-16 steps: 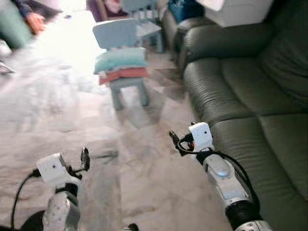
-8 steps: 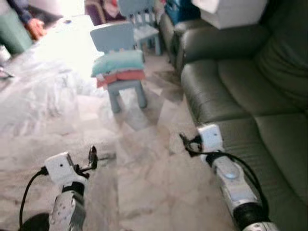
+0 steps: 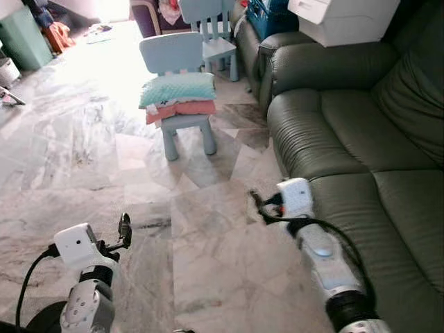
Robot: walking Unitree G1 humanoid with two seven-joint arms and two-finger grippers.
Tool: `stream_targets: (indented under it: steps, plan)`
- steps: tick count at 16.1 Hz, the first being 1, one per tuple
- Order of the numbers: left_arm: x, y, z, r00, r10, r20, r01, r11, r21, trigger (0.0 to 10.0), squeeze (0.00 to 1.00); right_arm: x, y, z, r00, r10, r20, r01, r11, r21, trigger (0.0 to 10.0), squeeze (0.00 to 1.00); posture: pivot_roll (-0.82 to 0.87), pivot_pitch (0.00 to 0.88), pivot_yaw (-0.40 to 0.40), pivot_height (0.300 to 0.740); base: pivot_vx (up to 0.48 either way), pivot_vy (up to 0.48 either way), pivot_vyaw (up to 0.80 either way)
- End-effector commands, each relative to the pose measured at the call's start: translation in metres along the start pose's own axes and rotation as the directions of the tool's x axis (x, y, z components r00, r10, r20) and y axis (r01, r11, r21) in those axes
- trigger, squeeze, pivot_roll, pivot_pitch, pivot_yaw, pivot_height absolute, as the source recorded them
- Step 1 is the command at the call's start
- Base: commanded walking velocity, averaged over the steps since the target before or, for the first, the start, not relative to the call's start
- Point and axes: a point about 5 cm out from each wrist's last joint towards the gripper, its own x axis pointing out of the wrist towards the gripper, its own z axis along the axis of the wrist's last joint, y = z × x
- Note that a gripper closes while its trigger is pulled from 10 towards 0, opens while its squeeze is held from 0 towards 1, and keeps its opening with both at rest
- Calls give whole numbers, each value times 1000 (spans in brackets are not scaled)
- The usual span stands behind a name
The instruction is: Move the pillow to the sofa
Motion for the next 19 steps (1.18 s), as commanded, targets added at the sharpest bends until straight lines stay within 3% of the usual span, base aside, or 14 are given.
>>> stream_targets:
  steps: [1, 7, 19]
  plan:
    - [-1, 3, 4, 1000, 9, 22, -9, 1000, 2, 10000, 0, 2, 0, 3, 1000, 7, 14, -7, 1000, -5, 10000, 0, -121, 95, 82, 740, 255, 0, 0]
    - [-1, 3, 2, 1000, 6, 15, -6, 1000, 3, 10000, 0, 1, -1, 2, 1000, 4, 14, -4, 1000, -3, 10000, 0, -126, 96, 84, 740, 272, 0, 0]
    - [-2, 3, 0, 1000, 12, 9, -12, 1000, 5, 10000, 0, 1, 1, 2, 1000, 15, 14, -15, 1000, -3, 10000, 0, -126, 102, 83, 740, 297, 266, 0]
